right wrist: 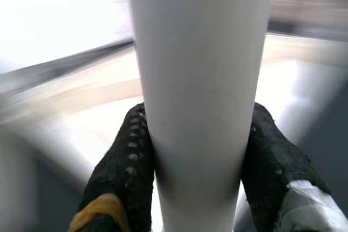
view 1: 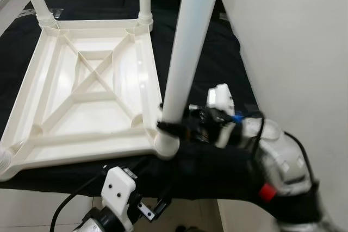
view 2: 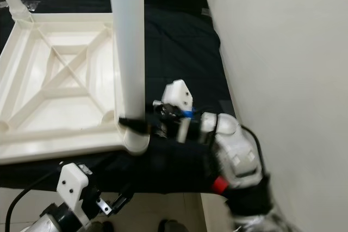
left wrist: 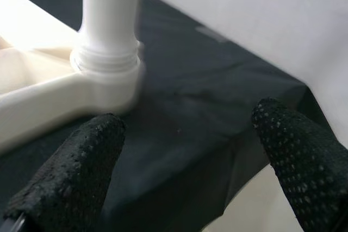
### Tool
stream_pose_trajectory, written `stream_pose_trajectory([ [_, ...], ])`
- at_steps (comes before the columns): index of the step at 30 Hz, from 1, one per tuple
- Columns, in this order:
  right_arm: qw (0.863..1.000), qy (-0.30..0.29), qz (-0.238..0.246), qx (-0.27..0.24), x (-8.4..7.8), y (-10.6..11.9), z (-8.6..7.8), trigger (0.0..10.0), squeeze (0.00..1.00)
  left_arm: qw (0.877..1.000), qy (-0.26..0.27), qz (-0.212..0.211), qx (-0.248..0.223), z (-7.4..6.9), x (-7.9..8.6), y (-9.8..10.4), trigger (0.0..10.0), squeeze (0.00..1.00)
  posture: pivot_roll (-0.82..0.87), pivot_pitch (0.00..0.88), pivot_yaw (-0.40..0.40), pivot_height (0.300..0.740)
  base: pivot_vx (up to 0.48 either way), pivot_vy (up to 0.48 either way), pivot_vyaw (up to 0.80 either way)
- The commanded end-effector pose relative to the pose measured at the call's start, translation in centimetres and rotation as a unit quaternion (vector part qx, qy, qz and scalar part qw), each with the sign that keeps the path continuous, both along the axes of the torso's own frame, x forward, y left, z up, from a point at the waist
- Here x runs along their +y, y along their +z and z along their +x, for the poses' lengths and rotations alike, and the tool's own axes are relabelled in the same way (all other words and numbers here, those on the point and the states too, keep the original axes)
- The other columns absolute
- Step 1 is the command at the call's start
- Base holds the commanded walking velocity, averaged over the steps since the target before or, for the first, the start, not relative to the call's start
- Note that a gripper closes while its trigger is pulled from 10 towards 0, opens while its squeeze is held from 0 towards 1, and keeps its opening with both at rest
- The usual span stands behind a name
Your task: Building children table
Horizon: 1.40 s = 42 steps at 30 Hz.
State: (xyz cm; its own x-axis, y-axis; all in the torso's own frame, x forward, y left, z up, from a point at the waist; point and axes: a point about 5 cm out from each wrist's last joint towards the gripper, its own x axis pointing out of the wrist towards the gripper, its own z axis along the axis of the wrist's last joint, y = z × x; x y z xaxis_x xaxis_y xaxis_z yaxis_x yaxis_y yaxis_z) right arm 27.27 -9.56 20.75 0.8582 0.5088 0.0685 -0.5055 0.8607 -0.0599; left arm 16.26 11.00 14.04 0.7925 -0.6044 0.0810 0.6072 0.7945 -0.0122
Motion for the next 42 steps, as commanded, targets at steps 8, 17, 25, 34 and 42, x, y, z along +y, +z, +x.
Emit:
stream_pose_trajectory([
  [8,0.985,-0.112,-0.076,0.103,-3.1,-4.1,-0.1,0.0,0.0,1.0,-0.001,0.008,0.014,0.0,0.2,-0.6,10.0,0.0,0.06,0.203,-0.073,0.74,0.0,0.0,0.0],
  [17,0.995,0.086,-0.032,0.029,-0.5,-0.1,0.9,10.0,1.0,1.0,0.006,0.003,0.011,0.1,0.3,-0.3,10.0,0.0,0.05,0.235,-0.076,0.74,0.0,0.0,0.0],
  [25,0.946,0.318,-0.049,-0.035,-0.9,3.4,1.2,10.0,0.88,1.0,0.005,0.003,0.01,0.0,0.0,-0.3,10.0,0.0,0.08,0.225,-0.065,0.74,0.0,0.0,0.0],
  [34,0.907,0.409,-0.089,-0.036,-0.3,3.9,2.5,10.0,0.0,1.0,0.013,0.009,0.007,-0.1,-0.1,-0.4,10.0,0.0,0.1,0.201,-0.063,0.74,0.0,0.0,0.0],
  [42,0.869,0.479,-0.121,-0.017,-1.3,3.5,3.6,0.0,0.0,1.0,0.025,0.009,0.005,-0.2,-0.3,-0.4,10.0,0.0,0.1,0.192,-0.078,0.74,0.0,0.0,0.0],
])
